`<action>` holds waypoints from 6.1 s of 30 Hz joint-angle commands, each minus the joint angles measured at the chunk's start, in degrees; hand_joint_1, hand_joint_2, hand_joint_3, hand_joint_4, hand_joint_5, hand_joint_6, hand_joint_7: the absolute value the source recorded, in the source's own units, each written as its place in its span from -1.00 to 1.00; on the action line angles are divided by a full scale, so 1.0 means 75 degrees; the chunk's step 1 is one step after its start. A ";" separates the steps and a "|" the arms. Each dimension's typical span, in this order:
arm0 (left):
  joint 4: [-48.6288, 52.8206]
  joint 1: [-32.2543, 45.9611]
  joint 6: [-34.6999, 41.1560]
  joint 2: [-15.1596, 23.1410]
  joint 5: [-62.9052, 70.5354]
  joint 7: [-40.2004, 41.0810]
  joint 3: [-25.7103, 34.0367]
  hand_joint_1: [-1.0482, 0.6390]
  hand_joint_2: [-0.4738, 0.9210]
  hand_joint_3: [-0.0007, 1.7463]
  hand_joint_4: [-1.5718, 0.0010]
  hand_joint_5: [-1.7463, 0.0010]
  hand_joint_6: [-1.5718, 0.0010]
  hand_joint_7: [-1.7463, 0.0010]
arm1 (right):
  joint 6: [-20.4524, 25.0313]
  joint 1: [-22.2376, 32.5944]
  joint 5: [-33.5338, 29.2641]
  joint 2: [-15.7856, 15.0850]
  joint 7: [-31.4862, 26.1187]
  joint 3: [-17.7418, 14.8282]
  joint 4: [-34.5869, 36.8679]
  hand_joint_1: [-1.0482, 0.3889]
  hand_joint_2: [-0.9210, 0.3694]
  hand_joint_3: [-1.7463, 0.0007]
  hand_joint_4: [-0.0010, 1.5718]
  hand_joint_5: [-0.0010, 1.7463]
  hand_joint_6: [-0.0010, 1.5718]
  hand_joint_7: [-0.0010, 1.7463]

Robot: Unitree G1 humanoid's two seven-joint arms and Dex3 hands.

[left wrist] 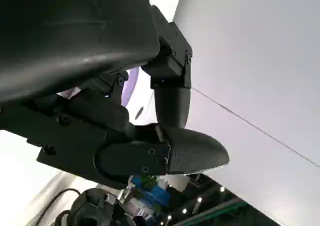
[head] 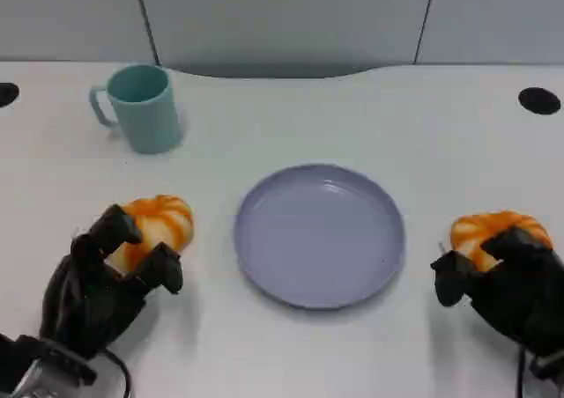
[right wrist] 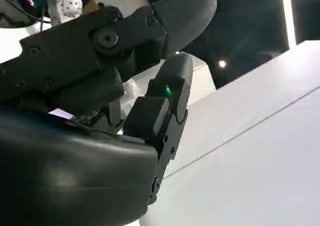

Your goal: Grasp the bread from the table and place it into the plate.

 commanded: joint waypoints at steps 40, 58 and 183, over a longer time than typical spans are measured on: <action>0.0257 -0.2233 -0.5630 0.2221 0.6051 0.5573 -0.2460 -0.75 1.00 -0.84 0.81 -0.22 0.49 0.21 | 0.0252 -0.0024 -0.0109 -0.0023 0.0130 0.0031 0.0090 -0.16 -1.00 0.99 0.13 0.22 0.53 -0.97; 0.3222 -0.3774 -0.2658 0.2130 0.9271 0.8764 -0.5929 -1.00 1.00 -0.64 0.99 0.82 0.81 0.91 | -0.0194 0.0072 -0.0001 0.0177 0.0423 -0.0208 0.0234 -0.13 -1.00 0.97 0.15 0.15 0.51 -0.99; -0.1332 0.0152 0.3690 0.1014 -0.1200 -0.1730 -0.0757 -1.00 1.00 -0.35 0.82 -0.33 0.64 0.54 | -0.1211 -0.0064 -0.0056 0.0645 -0.0016 0.0045 -0.0181 -0.16 -1.00 0.95 0.11 0.27 0.50 -0.98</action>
